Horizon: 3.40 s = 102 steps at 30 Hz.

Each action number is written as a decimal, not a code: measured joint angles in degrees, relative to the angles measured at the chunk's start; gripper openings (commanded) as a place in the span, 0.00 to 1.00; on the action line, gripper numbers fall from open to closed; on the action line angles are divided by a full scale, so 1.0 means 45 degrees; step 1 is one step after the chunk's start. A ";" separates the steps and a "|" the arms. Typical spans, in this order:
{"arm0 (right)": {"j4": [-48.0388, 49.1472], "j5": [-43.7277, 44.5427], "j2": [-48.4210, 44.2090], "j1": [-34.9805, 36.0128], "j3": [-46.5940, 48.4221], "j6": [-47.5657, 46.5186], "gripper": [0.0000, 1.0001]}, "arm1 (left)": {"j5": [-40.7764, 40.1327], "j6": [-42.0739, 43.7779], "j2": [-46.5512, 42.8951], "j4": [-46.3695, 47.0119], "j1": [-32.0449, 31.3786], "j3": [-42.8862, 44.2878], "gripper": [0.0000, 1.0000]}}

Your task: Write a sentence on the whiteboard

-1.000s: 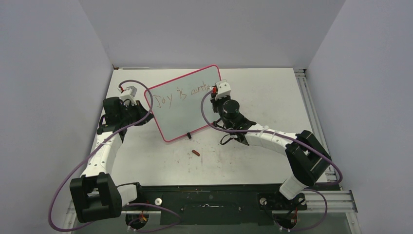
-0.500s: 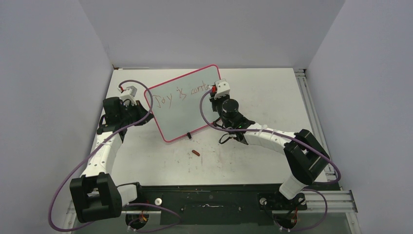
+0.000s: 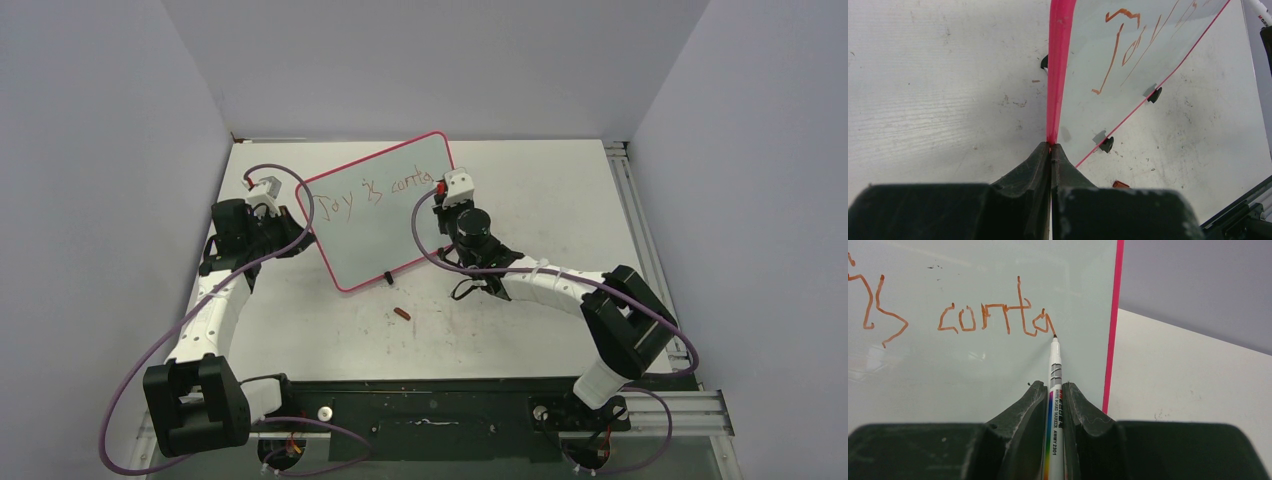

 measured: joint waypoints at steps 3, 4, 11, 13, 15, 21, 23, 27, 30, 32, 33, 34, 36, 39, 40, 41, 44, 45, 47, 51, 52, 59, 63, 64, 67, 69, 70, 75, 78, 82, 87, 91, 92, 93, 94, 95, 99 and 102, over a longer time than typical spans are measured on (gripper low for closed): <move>0.0005 0.0024 0.0000 0.0000 0.0000 0.0034 0.05 | 0.0000 0.0000 -0.0005 0.0000 0.0000 0.0000 0.00; 0.0005 0.0029 0.0000 0.0000 0.0000 0.0034 0.05 | 0.0000 0.0000 -0.0005 0.0000 0.0000 0.0000 0.00; -0.0063 0.0107 -0.0520 0.0015 -0.0204 0.0029 0.05 | 0.0015 -0.0005 -0.0005 -0.0005 -0.0005 0.0000 0.00; -0.0092 0.0107 -0.0743 0.0015 -0.0209 0.0029 0.05 | 0.0010 -0.0005 0.0000 0.0000 -0.0005 0.0000 0.00; -0.0078 0.0112 -0.0923 0.0010 -0.0209 0.0029 0.05 | 0.0010 -0.0005 0.0000 -0.0005 -0.0005 0.0000 0.00; -0.0005 0.0102 -0.0967 -0.0005 -0.0209 0.0029 0.05 | 0.0010 -0.0005 0.0000 -0.0005 -0.0015 0.0000 0.00; 0.0000 0.0102 -0.0947 -0.0005 -0.0204 0.0024 0.05 | 0.0010 0.0000 -0.0005 -0.0005 -0.0015 0.0000 0.00; 0.0000 0.0097 -0.0865 -0.0019 -0.0194 0.0024 0.05 | 0.0015 0.0000 -0.0005 -0.0005 -0.0015 0.0000 0.00; 0.0010 0.0097 -0.0729 -0.0029 -0.0107 0.0024 0.05 | 0.0015 0.0000 0.0000 0.0000 -0.0015 0.0000 0.00; 0.0010 0.0092 -0.0641 -0.0029 -0.0058 0.0019 0.05 | 0.0015 0.0000 -0.0005 0.0000 -0.0015 0.0000 0.00; 0.0015 0.0097 -0.0631 -0.0029 -0.0058 0.0015 0.05 | 0.0015 0.0000 -0.0005 0.0000 -0.0015 0.0000 0.00; 0.0019 0.0092 -0.0622 -0.0034 -0.0058 0.0015 0.05 | 0.0019 0.0000 -0.0005 0.0000 -0.0015 0.0000 0.00; 0.0097 0.0097 -0.0534 -0.0049 -0.0019 -0.0010 0.05 | 0.0019 0.0000 0.0000 0.0000 -0.0015 0.0000 0.00; 0.0107 0.0092 -0.0364 -0.0112 0.0053 -0.0024 0.05 | 0.0019 0.0000 -0.0005 0.0000 -0.0015 0.0000 0.00; 0.0107 0.0092 -0.0311 -0.0126 0.0083 -0.0029 0.05 | 0.0019 0.0000 -0.0005 0.0000 -0.0015 0.0000 0.00; 0.0102 0.0092 -0.0257 -0.0131 0.0112 -0.0044 0.05 | 0.0019 0.0000 0.0000 0.0000 -0.0015 0.0000 0.00; 0.0107 0.0063 -0.0223 -0.0194 0.0170 -0.0087 0.05 | 0.0015 0.0000 -0.0005 0.0000 -0.0015 0.0000 0.00; 0.0107 0.0058 -0.0223 -0.0194 0.0194 -0.0107 0.05 | 0.0019 0.0000 -0.0005 0.0000 -0.0015 0.0000 0.00; 0.0141 0.0049 -0.0189 -0.0194 0.0253 -0.0126 0.05 | 0.0019 0.0000 -0.0005 0.0000 -0.0015 0.0000 0.00; 0.0204 0.0015 -0.0049 -0.0194 0.0398 -0.0199 0.05 | 0.0005 0.0000 -0.0005 0.0000 -0.0015 0.0000 0.00; 0.0214 0.0000 -0.0049 -0.0194 0.0398 -0.0209 0.05 | 0.0005 0.0005 0.0000 0.0000 -0.0015 0.0000 0.00; 0.0287 -0.0151 -0.0049 -0.0194 0.0403 -0.0257 0.05 | 0.0005 0.0000 -0.0005 0.0000 -0.0015 0.0000 0.00; 0.0282 -0.0209 -0.0049 -0.0194 0.0403 -0.0257 0.05 | 0.0005 0.0005 -0.0005 0.0000 -0.0015 0.0000 0.00; 0.0282 -0.0209 -0.0049 -0.0189 0.0398 -0.0257 0.05 | 0.0010 0.0000 -0.0005 0.0000 -0.0015 0.0000 0.00; 0.0291 -0.0214 -0.0049 -0.0175 0.0350 -0.0257 0.05 | 0.0010 0.0005 -0.0005 0.0005 -0.0015 0.0000 0.00; 0.0291 -0.0209 -0.0049 -0.0170 0.0253 -0.0257 0.05 | 0.0010 0.0000 -0.0005 0.0000 -0.0015 0.0000 0.00; 0.0287 -0.0199 -0.0053 -0.0170 0.0175 -0.0257 0.05 | 0.0005 0.0005 -0.0005 0.0000 -0.0015 0.0000 0.00; 0.0287 -0.0160 -0.0097 -0.0107 -0.0092 -0.0253 0.05 | 0.0010 0.0005 -0.0005 0.0000 -0.0015 0.0000 0.00; 0.0282 -0.0063 -0.0107 -0.0083 -0.0180 -0.0253 0.05 | 0.0010 0.0005 -0.0005 0.0005 -0.0015 0.0000 0.00; 0.0287 0.0019 -0.0107 -0.0083 -0.0180 -0.0253 0.05 | 0.0010 0.0000 -0.0005 0.0000 -0.0015 0.0000 0.00; 0.0291 0.0107 -0.0107 -0.0083 -0.0170 -0.0267 0.05 | 0.0010 0.0005 -0.0005 0.0000 -0.0015 0.0005 0.00; 0.0282 0.0160 -0.0102 -0.0087 -0.0078 -0.0350 0.05 | 0.0005 0.0005 -0.0005 0.0000 -0.0015 0.0000 0.00; 0.0287 0.0170 -0.0102 -0.0087 -0.0029 -0.0369 0.05 | 0.0005 0.0005 -0.0005 0.0000 -0.0015 0.0000 0.00; 0.0287 0.0180 -0.0102 -0.0087 0.0019 -0.0408 0.05 | 0.0010 0.0000 -0.0005 0.0000 -0.0015 0.0000 0.00; 0.0287 0.0189 -0.0097 -0.0087 0.0068 -0.0447 0.05 | 0.0010 0.0005 -0.0005 0.0000 -0.0015 0.0000 0.00; 0.0282 0.0199 -0.0092 -0.0087 0.0121 -0.0495 0.05 | 0.0010 0.0005 -0.0005 0.0000 -0.0015 0.0000 0.00; 0.0291 0.0204 -0.0092 -0.0087 0.0243 -0.0578 0.05 | 0.0015 0.0000 0.0000 0.0000 -0.0015 0.0005 0.00; 0.0287 0.0209 -0.0087 -0.0087 0.0248 -0.0593 0.05 | 0.0015 0.0000 -0.0005 0.0000 -0.0015 0.0000 0.00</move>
